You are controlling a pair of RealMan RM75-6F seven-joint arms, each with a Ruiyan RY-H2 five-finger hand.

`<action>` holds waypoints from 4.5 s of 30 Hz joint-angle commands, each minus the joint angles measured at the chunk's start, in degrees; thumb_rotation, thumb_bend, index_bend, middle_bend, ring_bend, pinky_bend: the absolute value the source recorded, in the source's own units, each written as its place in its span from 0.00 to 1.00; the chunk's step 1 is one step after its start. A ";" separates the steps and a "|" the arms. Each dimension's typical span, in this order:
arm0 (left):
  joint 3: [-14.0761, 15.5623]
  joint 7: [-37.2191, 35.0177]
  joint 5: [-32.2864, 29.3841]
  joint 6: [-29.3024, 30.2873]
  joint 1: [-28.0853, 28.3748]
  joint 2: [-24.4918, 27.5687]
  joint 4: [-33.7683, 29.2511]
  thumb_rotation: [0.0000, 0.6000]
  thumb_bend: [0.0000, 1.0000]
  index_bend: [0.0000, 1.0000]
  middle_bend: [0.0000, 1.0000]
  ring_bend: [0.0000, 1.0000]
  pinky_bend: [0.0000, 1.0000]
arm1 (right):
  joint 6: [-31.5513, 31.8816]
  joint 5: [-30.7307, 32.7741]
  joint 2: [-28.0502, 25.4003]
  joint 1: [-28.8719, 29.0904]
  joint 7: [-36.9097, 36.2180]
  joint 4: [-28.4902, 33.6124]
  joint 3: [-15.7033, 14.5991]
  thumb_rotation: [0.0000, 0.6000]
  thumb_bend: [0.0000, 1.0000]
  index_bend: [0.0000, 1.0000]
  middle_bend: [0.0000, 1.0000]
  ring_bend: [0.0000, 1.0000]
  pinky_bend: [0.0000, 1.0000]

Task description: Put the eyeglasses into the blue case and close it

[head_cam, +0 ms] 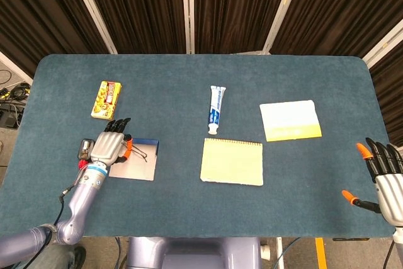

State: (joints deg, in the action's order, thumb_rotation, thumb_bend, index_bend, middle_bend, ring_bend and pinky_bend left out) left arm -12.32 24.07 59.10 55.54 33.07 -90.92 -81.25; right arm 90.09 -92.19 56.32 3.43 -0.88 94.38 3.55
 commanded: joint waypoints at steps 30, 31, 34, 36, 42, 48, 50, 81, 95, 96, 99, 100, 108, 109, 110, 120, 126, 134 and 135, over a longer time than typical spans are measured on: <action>2.15 -3.07 0.60 4.37 -0.24 0.69 -2.30 1.00 0.13 0.00 0.00 0.00 0.00 | -0.12 -0.12 -0.23 0.05 -0.58 0.09 -0.17 1.00 0.00 0.00 0.00 0.00 0.00; 2.22 -3.29 0.74 4.33 -0.23 0.69 -2.18 1.00 0.13 0.00 0.00 0.00 0.00 | -0.15 -0.11 -0.23 0.06 -0.57 0.11 -0.17 1.00 0.00 0.00 0.00 0.00 0.00; 2.62 -3.60 1.16 4.32 -0.23 0.60 -1.77 1.00 0.13 0.00 0.00 0.00 0.00 | -0.23 -0.05 -0.21 0.09 -0.53 0.09 -0.18 1.00 0.00 0.00 0.00 0.00 0.00; 2.74 -3.94 1.30 4.27 -0.27 0.61 -1.76 1.00 0.13 0.00 0.00 0.00 0.00 | -0.30 -0.02 -0.21 0.12 -0.57 0.11 -0.19 1.00 0.00 0.00 0.00 0.00 0.00; 3.24 -4.51 2.26 4.70 -0.46 0.80 -1.81 1.00 0.13 0.00 0.00 0.00 0.00 | -0.38 -0.08 -0.24 0.15 -0.59 0.18 -0.25 1.00 0.00 0.00 0.00 0.00 0.00; 3.82 -3.91 2.75 4.34 -0.11 0.43 -0.86 1.00 0.13 0.00 0.00 0.00 0.00 | -0.22 -0.24 -0.31 -0.02 -0.75 0.16 -0.43 1.00 0.00 0.00 0.00 0.00 0.00; 3.78 -3.48 2.67 3.77 0.43 -0.22 0.01 1.00 0.13 0.00 0.00 0.00 0.00 | -0.17 -0.27 -0.35 -0.05 -0.86 0.22 -0.45 1.00 0.00 0.00 0.00 0.00 0.00; 0.51 -5.67 1.16 -3.10 6.87 -6.87 15.83 1.00 0.15 0.00 0.00 0.00 0.00 | -1.27 1.07 0.15 0.46 0.15 -0.15 0.02 1.00 0.00 0.00 0.00 0.00 0.00; 4.02 -7.28 6.70 3.04 1.90 2.74 3.03 1.00 0.16 0.00 0.00 0.00 0.00 | -0.67 0.52 -0.29 0.22 -0.67 0.21 -0.13 1.00 0.00 0.01 0.00 0.00 0.00; 4.88 -7.18 7.99 4.12 1.16 3.98 1.24 1.00 0.15 0.00 0.00 0.00 0.00 | -0.57 0.39 -0.36 0.19 -0.81 0.27 -0.17 1.00 0.00 0.01 0.00 0.00 0.00; 6.90 -6.27 10.06 5.47 -0.12 5.94 -1.56 1.00 0.15 0.00 0.00 0.00 0.00 | -0.30 0.02 -0.49 0.12 -1.07 0.43 -0.25 1.00 0.00 0.01 0.00 0.00 0.00; 7.78 -6.03 10.82 5.88 -0.67 6.61 -2.70 1.00 0.15 0.00 0.00 0.00 0.00 | -0.16 -0.19 -0.60 0.09 -1.19 0.57 -0.29 1.00 0.00 0.01 0.00 0.00 0.00; 11.71 -6.78 15.84 8.28 -3.14 5.93 -2.60 1.00 0.17 0.29 0.00 0.00 0.00 | 0.24 -0.73 -0.90 -0.07 -2.01 0.70 -0.49 1.00 0.00 0.01 0.00 0.00 0.00; 12.01 -7.11 16.34 8.54 -3.41 5.38 -1.96 1.00 0.17 0.31 0.00 0.00 0.00 | 0.32 -0.79 -0.97 -0.10 -2.18 0.70 -0.50 1.00 0.00 0.01 0.00 0.00 0.00; 12.20 -7.36 16.78 8.80 -3.61 4.85 -1.28 1.00 0.19 0.32 0.00 0.00 0.00 | 0.35 -0.82 -1.02 -0.12 -2.29 0.67 -0.52 1.00 0.00 0.01 0.00 0.00 0.00; 13.15 -9.95 19.49 8.55 -4.29 -0.07 4.70 1.00 0.23 0.40 0.00 0.00 0.00 | -0.04 -0.40 -1.04 0.04 -2.78 0.37 -0.40 1.00 0.00 0.01 0.00 0.00 0.00; 13.82 -11.44 20.57 8.15 -4.92 -1.13 6.44 1.00 0.23 0.43 0.00 0.00 0.00 | -0.12 -0.37 -1.08 0.09 -2.88 0.39 -0.38 1.00 0.00 0.01 0.00 0.00 0.00; 13.84 -12.38 21.47 7.93 -5.26 -2.15 7.82 1.00 0.23 0.42 0.00 0.00 0.00 | 0.05 -0.45 -1.13 0.00 -3.04 0.37 -0.43 1.00 0.00 0.01 0.00 0.00 0.00; 13.67 -12.57 21.57 7.99 -5.23 -2.41 8.11 1.00 0.23 0.42 0.00 0.00 0.00 | 0.11 -0.44 -1.14 -0.02 -3.08 0.36 -0.41 1.00 0.00 0.01 0.00 0.00 0.00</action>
State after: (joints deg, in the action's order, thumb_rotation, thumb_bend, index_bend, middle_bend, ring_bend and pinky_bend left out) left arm 1.51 11.67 80.55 63.49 27.84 -93.10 -73.37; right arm 90.19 -92.64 55.18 3.42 -3.95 94.75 3.13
